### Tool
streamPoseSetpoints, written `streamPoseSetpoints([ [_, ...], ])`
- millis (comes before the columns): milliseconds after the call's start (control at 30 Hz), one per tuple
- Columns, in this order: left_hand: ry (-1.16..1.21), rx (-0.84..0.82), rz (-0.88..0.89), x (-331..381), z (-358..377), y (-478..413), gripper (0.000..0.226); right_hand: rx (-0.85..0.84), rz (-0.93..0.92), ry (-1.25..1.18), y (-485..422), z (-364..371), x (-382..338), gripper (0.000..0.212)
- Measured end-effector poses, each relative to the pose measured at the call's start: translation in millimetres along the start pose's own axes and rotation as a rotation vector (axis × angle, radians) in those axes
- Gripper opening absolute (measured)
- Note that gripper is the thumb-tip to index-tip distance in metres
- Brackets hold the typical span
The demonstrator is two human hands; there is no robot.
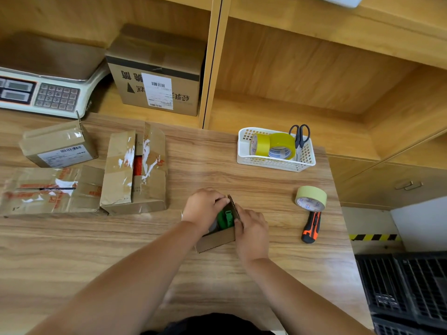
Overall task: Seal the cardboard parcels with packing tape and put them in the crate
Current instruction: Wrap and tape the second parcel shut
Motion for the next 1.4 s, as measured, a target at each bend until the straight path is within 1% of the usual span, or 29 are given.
streamPoseSetpoints([
  [133,0.050,-0.026,-0.060,-2.6,-0.7,-2.5,0.027,0.064,-0.044,0.109,3.3,-1.5,2.0,0.048],
  [333,0.080,-0.047,-0.119,-3.9,-1.9,-4.8,0.031,0.126,-0.174,0.161,1.8,-3.9,2.7,0.045],
  [400,0.107,-0.023,-0.144,-4.9,-1.8,-4.8,0.037,0.106,-0.245,0.202,4.2,-0.2,2.1,0.044],
  [467,0.110,-0.009,-0.156,-5.1,-1.0,-3.7,0.044,0.071,-0.275,0.259,9.2,5.4,1.2,0.046],
  [533,0.086,-0.020,-0.127,-4.8,0.6,-3.3,0.043,0.047,-0.272,0.289,11.3,6.6,0.2,0.038],
  [567,0.081,-0.027,-0.114,-5.2,0.6,-3.7,0.041,0.024,-0.275,0.304,11.2,5.9,-0.7,0.035],
  [667,0.071,-0.061,-0.082,-6.4,0.5,-4.0,0.026,-0.074,-0.284,0.359,10.6,-0.2,-1.1,0.049],
  [733,0.053,-0.097,-0.072,-5.1,0.2,-1.0,0.017,-0.113,-0.293,0.350,11.2,-2.4,2.6,0.053],
  [767,0.000,-0.111,-0.060,-3.9,0.1,1.7,0.023,-0.133,-0.295,0.342,11.1,-1.7,5.6,0.053],
  [833,-0.160,-0.094,-0.018,-4.1,-1.1,8.7,0.046,-0.161,-0.308,0.299,10.2,-2.2,9.8,0.052],
  [867,-0.207,-0.063,-0.013,-4.8,-3.5,12.7,0.054,-0.170,-0.317,0.254,9.7,-2.9,11.8,0.052],
  [933,-0.235,-0.034,-0.057,-9.8,-7.9,20.3,0.064,-0.196,-0.346,0.158,8.6,-6.0,14.0,0.050],
  [1000,-0.252,-0.033,-0.091,-16.8,-11.5,26.0,0.067,-0.231,-0.406,0.134,6.7,-10.7,13.5,0.051],
  [1100,-0.284,-0.041,-0.085,-26.8,-16.1,31.5,0.065,-0.308,-0.468,0.219,1.4,-14.9,12.2,0.058],
  [1200,-0.279,-0.092,-0.067,-33.6,-16.3,35.2,0.063,-0.477,-0.454,0.267,-4.0,-12.9,13.1,0.075],
  [1267,-0.264,-0.128,-0.055,-36.7,-14.5,37.0,0.064,-0.542,-0.437,0.276,-7.3,-12.6,11.0,0.088],
  [1333,-0.255,-0.138,-0.020,-36.7,-14.3,38.1,0.065,-0.611,-0.419,0.282,-10.3,-11.9,9.1,0.093],
  [1400,-0.238,-0.155,0.011,-36.0,-14.8,39.1,0.072,-0.682,-0.412,0.286,-13.0,-12.0,10.1,0.089],
])
Point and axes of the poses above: each hand's wrist, its own y-axis away from the middle knuckle, its own z-axis out of the palm, x = y × z, the point moved 4 cm from there along -y, towards the middle knuckle, and after that the axes turned 7 degrees about y, right-handed, at the moved point
